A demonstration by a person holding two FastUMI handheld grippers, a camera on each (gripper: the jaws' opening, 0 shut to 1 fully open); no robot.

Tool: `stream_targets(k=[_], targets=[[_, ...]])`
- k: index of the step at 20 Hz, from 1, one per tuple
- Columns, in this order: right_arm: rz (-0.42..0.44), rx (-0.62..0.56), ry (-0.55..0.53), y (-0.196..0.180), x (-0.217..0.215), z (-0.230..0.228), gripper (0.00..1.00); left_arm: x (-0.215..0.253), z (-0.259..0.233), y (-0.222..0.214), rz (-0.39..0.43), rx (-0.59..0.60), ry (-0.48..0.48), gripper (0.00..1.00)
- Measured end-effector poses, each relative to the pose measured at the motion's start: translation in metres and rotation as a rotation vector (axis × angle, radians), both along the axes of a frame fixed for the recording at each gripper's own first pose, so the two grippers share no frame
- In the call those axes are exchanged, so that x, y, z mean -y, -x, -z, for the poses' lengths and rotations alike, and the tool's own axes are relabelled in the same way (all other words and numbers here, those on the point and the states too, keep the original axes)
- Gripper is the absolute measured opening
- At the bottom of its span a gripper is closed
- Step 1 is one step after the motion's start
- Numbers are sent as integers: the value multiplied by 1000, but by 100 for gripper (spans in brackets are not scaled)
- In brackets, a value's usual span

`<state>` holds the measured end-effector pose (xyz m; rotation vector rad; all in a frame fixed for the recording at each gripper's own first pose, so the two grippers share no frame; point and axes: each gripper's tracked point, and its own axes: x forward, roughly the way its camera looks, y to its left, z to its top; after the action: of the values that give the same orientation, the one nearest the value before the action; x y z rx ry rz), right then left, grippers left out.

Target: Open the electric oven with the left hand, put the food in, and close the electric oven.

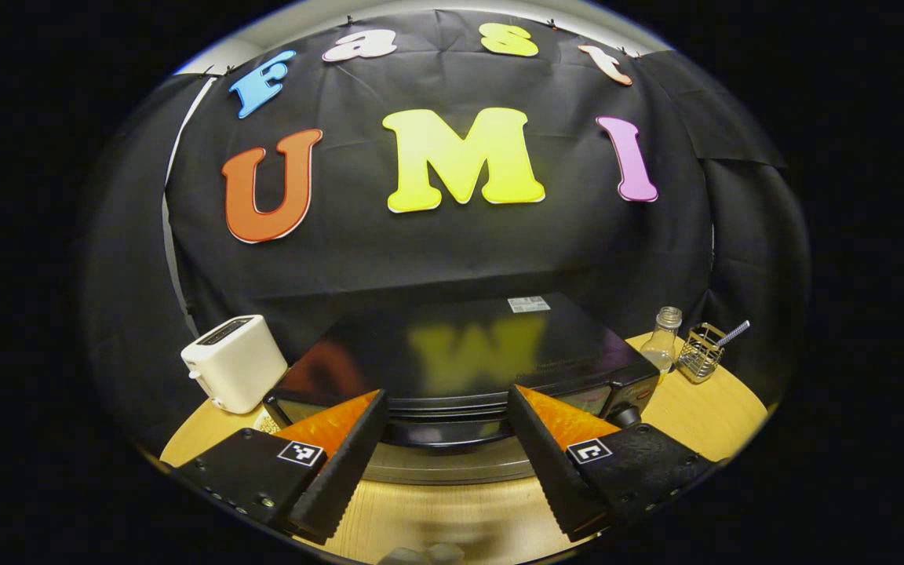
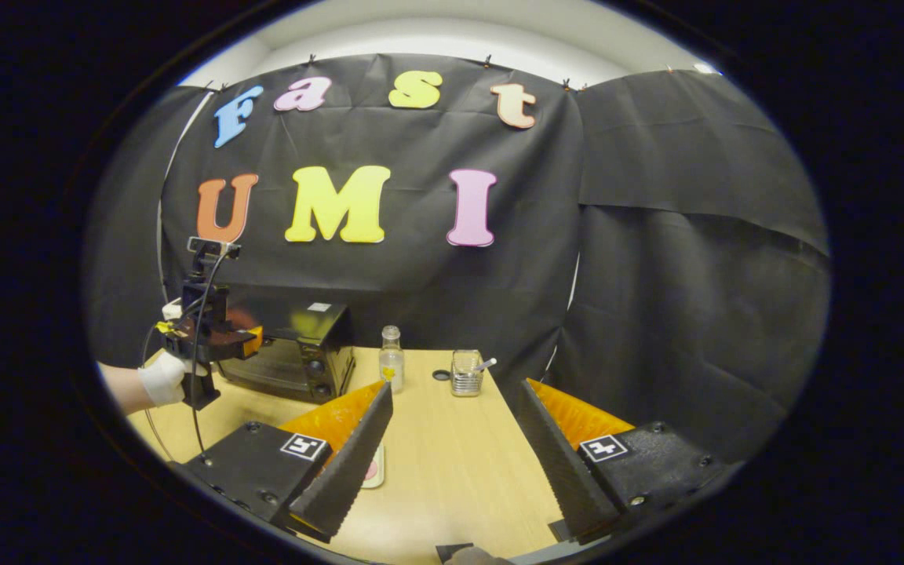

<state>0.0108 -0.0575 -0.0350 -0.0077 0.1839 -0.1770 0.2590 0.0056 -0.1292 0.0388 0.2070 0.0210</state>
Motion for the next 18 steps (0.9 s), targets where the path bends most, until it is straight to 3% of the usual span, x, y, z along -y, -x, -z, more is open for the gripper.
stream_targets(k=[9, 18], targets=[[-9, -1, -5, -2, -6, 4, 100, 1, 6, 8, 8, -30, 41, 97], [-31, 2, -9, 9, -16, 9, 100, 3, 24, 56, 25, -58, 41, 97]])
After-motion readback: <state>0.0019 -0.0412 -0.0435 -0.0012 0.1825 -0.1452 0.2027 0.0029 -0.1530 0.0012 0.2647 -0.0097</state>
